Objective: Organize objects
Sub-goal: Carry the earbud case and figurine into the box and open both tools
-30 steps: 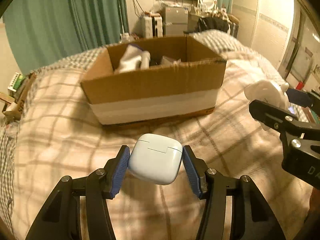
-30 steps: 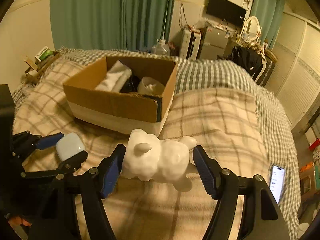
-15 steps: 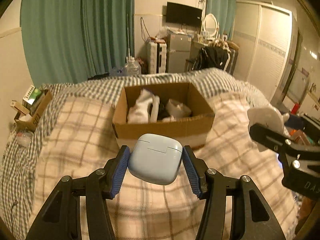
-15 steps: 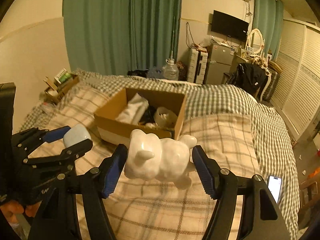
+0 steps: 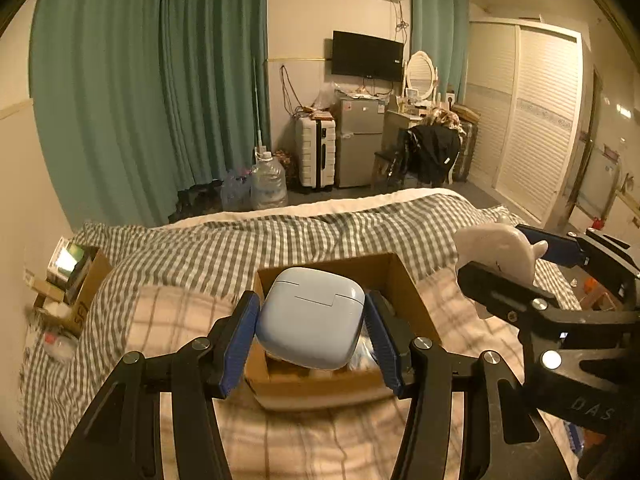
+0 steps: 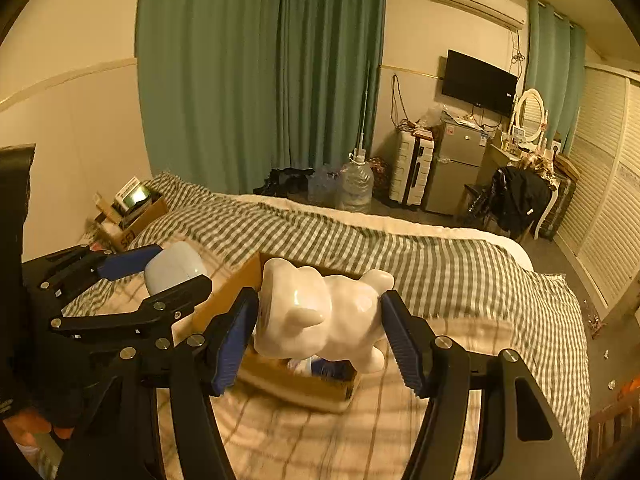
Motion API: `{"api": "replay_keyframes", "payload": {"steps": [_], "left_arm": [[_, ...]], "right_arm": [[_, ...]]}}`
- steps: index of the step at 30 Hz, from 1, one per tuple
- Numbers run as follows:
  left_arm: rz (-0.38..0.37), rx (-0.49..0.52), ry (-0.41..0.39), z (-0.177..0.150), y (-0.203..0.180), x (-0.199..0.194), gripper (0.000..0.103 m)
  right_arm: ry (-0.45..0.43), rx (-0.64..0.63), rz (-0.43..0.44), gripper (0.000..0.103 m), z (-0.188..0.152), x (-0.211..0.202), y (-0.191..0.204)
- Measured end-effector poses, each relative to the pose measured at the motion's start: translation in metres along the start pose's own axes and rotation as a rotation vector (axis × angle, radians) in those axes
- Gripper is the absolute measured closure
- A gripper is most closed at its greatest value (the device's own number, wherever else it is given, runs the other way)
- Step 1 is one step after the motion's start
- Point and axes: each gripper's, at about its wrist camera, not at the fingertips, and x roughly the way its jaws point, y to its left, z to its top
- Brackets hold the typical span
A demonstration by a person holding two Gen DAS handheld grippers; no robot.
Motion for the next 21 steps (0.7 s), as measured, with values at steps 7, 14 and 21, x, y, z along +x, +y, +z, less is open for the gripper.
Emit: {"api": "replay_keyframes", "payload": {"steps": [7,14,21], "left_arm": [[0.029,0.012,0.051,0.013,0.011,0.06,0.048],[0.009,0.045,0.138,-0.011,0.019,0.134,0.048],[-0.026,0.094,0.183,-0.036,0.016,0.173,0.047]], "right_arm": [[0.039,0.012,0.006,0.04,0.023,0.054,-0.016],[0.141,0.045,0.027,0.04,0.007,0.132,-0.032],[0.221,0.087,0.06,0.04,-0.025,0.187,-0.044]]}}
